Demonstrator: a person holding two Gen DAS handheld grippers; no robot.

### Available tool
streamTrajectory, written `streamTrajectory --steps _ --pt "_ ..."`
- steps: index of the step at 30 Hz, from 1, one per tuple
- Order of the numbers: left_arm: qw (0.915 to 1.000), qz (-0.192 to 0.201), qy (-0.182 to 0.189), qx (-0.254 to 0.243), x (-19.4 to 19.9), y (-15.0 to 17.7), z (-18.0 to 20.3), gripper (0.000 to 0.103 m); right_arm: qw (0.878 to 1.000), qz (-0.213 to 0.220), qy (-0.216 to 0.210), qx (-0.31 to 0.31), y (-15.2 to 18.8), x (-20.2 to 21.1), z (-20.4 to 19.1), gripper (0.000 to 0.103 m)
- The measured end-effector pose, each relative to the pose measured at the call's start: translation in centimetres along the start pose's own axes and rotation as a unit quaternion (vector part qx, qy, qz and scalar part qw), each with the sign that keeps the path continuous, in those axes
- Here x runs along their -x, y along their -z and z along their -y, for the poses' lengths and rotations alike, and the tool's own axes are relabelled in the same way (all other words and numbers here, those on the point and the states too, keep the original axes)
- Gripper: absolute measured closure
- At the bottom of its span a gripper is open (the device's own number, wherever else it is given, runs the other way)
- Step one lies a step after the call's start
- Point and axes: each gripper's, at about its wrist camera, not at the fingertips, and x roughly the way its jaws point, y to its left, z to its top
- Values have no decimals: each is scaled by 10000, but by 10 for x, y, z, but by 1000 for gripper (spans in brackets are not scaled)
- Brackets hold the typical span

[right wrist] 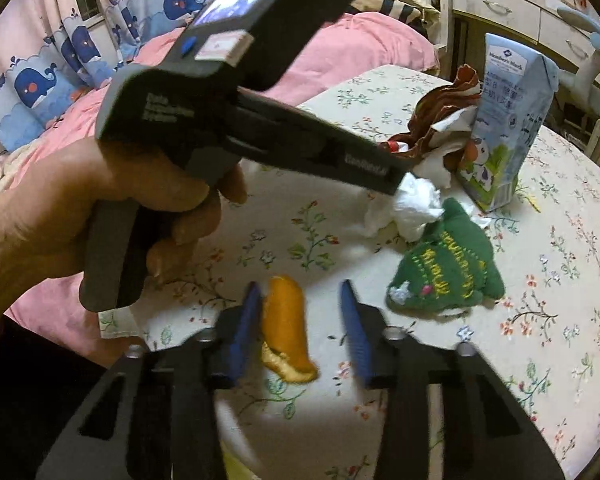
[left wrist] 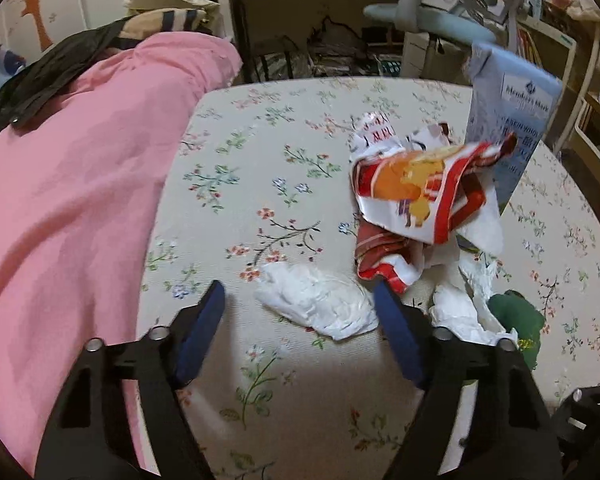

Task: Collect trash
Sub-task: 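Grasp the white tissue with the left tool while the right grasps the orange piece, then lift the tissue and orange piece and carry both toward the yellow bin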

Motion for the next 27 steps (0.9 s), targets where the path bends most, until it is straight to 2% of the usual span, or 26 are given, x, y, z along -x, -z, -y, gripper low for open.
streamTrajectory --steps 2,3,5,6,17,22,27 --pt "10000 -13 88 -37 -3 -1 1 48 10000 -12 13 0 0 1 1 78" --pt "9999 1 139 -45 -3 -1 2 59 10000 -14 10 -5 0 2 1 79" --pt "9998 -19 205 -66 -2 -3 2 71 10000 -15 9 -6 1 4 0 80" --pt "9997 -37 249 -37 -1 -3 1 72 10000 -15 -2 -18 2 4 1 80" --pt "9978 46 396 521 36 12 -26 75 9983 198 -200 -520 12 26 19 86" --pt "9964 260 528 610 64 18 -22 75 9960 335 -82 -826 18 40 33 86" --pt "9960 385 590 547 84 26 -11 75 9928 463 215 -1084 27 54 52 86"
